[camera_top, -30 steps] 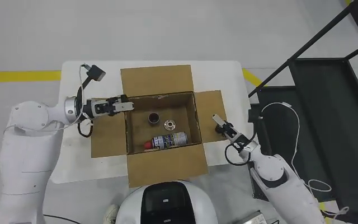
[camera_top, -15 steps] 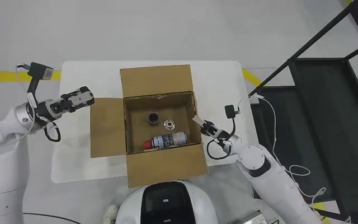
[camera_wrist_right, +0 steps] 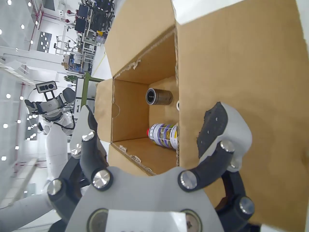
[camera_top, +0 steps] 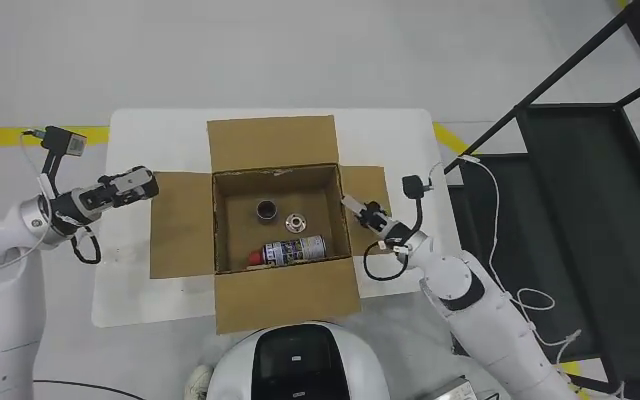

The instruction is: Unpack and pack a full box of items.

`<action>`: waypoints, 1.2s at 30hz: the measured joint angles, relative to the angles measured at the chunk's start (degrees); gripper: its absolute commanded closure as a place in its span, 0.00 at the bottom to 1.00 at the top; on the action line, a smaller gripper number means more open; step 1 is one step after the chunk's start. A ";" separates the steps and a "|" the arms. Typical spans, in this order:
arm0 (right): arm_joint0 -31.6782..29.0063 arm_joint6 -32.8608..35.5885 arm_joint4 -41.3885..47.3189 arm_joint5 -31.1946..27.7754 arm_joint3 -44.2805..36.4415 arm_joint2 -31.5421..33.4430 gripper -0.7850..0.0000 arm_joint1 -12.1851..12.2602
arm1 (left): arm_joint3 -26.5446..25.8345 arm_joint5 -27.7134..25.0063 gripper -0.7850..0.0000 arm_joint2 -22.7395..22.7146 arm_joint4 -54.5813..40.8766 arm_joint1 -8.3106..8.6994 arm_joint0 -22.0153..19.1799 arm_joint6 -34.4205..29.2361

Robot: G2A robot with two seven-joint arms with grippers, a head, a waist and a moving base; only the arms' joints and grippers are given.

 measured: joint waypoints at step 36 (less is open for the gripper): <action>26.03 19.40 -31.80 20.68 2.25 -27.87 0.00 -6.37 | 17.63 0.92 0.00 1.47 -11.44 4.90 -8.10 -14.64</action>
